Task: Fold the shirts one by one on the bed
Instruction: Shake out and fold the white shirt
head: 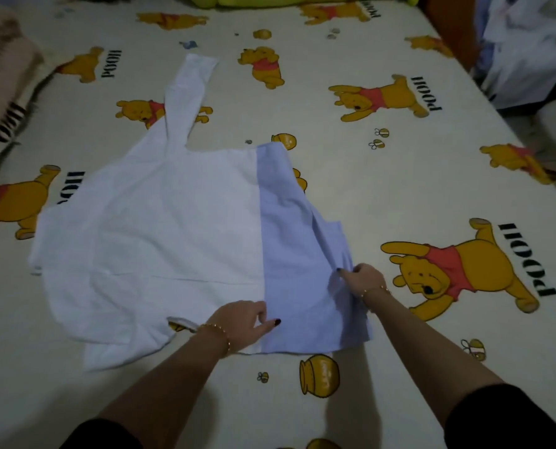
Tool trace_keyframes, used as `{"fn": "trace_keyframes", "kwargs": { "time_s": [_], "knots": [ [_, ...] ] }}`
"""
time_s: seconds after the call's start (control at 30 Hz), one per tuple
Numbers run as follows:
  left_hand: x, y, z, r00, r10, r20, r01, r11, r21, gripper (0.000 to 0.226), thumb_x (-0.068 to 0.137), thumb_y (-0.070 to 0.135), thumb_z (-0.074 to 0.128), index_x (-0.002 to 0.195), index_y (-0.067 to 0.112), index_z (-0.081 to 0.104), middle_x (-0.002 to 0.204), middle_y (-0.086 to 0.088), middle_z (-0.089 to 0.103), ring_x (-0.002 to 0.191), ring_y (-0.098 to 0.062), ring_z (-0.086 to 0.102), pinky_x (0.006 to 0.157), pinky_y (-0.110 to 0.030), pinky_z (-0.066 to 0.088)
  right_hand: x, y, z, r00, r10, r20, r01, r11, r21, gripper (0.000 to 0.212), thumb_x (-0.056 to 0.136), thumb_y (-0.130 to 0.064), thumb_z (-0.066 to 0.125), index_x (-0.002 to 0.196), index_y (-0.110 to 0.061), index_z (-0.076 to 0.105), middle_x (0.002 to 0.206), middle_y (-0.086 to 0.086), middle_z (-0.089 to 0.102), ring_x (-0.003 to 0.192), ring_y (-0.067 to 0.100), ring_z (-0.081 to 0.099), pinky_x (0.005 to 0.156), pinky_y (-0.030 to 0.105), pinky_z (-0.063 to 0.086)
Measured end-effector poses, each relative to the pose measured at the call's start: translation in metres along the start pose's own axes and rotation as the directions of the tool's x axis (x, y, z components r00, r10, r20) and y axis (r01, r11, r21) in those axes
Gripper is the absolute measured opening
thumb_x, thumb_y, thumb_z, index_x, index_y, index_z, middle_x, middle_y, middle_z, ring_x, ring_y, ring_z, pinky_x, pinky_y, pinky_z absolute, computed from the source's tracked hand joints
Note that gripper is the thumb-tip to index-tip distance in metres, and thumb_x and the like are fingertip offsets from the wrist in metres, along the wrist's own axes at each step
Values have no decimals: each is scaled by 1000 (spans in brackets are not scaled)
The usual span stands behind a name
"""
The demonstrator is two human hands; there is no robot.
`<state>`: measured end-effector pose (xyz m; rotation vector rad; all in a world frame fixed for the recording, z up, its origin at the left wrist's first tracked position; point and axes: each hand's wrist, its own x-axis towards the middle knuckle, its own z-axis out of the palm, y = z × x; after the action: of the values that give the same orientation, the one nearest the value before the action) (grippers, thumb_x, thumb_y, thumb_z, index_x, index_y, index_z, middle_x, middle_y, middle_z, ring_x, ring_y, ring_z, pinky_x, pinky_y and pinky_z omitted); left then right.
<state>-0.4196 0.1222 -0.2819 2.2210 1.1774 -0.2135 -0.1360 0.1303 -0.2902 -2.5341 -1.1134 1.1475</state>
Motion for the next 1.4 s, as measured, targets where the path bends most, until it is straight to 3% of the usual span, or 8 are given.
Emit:
{"fn": "trace_keyframes", "kwargs": {
  "time_s": [0.17, 0.4, 0.63, 0.8, 0.97, 1.07, 1.23, 1.4],
  "knots": [
    [36, 6, -35, 989, -87, -116, 76, 992, -99, 27, 95, 44, 45, 80, 22, 47, 67, 5, 50, 71, -21, 54, 61, -30, 38, 16, -33, -19, 999, -25, 24, 23, 996, 86, 45, 90, -41, 59, 109, 0, 56, 108, 18, 56, 102, 36, 54, 79, 39, 43],
    [105, -8, -80, 979, -141, -149, 131, 989, -72, 21, 96, 35, 45, 81, 20, 45, 73, -1, 54, 72, -24, 51, 62, -31, 38, 51, -65, -22, 997, -21, 79, 4, 977, 213, 42, 85, -52, 60, 76, -13, 48, 93, 11, 51, 86, 27, 48, 72, 36, 37],
    [215, -9, -132, 903, 219, -371, -153, 968, 199, 17, 88, 3, 49, 102, 7, 60, 102, -14, 59, 94, -33, 55, 80, -42, 44, 98, -91, -32, 938, 7, 346, -142, 919, 367, 67, 67, -58, 76, 100, 0, 70, 94, 12, 69, 84, 28, 65, 80, 38, 54],
    [292, -11, -153, 886, 448, 116, -432, 712, 553, 29, 95, 31, 48, 118, 15, 54, 126, -5, 55, 116, -24, 50, 111, -40, 21, 130, -80, -22, 913, -49, 406, -138, 898, 417, 40, 70, -40, 80, 72, -5, 62, 84, 10, 65, 76, 22, 58, 72, 30, 44],
    [310, 1, -167, 867, 102, 487, -387, 753, 532, 66, 65, 69, 68, 98, 18, 43, 83, 1, 53, 72, -20, 49, 65, -32, 41, 133, -67, -15, 946, -89, 311, -147, 738, 659, 42, 77, -28, 77, 94, 9, 68, 84, 16, 65, 74, 23, 58, 70, 30, 45],
    [319, 16, -184, 828, -121, 548, -389, 579, 716, 57, 75, 54, 70, 119, 21, 52, 109, -1, 59, 103, -24, 54, 93, -43, 38, 134, -67, -16, 948, -88, 304, -154, 713, 685, 39, 77, -28, 77, 95, 7, 70, 80, 13, 68, 70, 21, 61, 68, 28, 48],
    [337, 34, -199, 944, -52, 325, -264, 470, 842, 31, 91, 14, 54, 122, 16, 57, 131, -11, 46, 129, -29, 35, 109, -54, 16, 126, -72, -20, 948, -95, 304, -160, 683, 713, 22, 81, -24, 74, 80, -3, 70, 70, 7, 68, 58, 15, 61, 58, 22, 50],
    [341, 34, -206, 865, 379, -330, 53, 585, 810, 37, 70, 19, 75, 105, 23, 63, 108, -1, 60, 93, -20, 59, 81, -37, 49, 126, -75, -27, 995, -83, -57, 100, 770, 630, 33, 87, -27, 67, 64, -7, 55, 61, 2, 50, 57, 15, 44, 58, 29, 36]
  ]
}}
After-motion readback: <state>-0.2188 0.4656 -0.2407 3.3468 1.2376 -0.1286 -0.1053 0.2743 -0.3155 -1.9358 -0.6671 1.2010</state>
